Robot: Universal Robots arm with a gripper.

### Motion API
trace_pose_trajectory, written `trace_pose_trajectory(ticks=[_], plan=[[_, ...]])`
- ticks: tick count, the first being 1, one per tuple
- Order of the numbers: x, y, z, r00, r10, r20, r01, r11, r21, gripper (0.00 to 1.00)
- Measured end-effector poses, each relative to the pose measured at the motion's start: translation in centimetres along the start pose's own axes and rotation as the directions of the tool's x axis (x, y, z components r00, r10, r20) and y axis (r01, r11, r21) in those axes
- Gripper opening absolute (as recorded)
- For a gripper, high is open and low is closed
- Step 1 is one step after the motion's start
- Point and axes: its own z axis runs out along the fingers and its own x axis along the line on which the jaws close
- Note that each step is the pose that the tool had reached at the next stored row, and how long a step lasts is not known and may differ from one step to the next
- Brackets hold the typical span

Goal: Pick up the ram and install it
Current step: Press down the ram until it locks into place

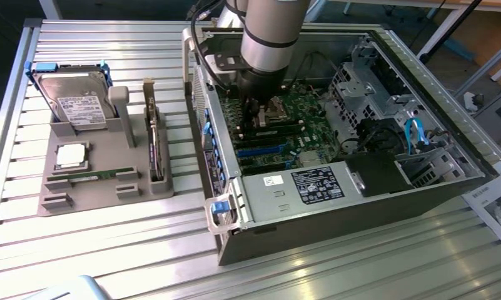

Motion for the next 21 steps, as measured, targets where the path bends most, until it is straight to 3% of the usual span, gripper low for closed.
trace_pose_trajectory(ticks=[21], plan=[[0.31,0.00,0.19,1.0000,0.000,0.0001,0.000,1.0000,0.0000,0.10]])
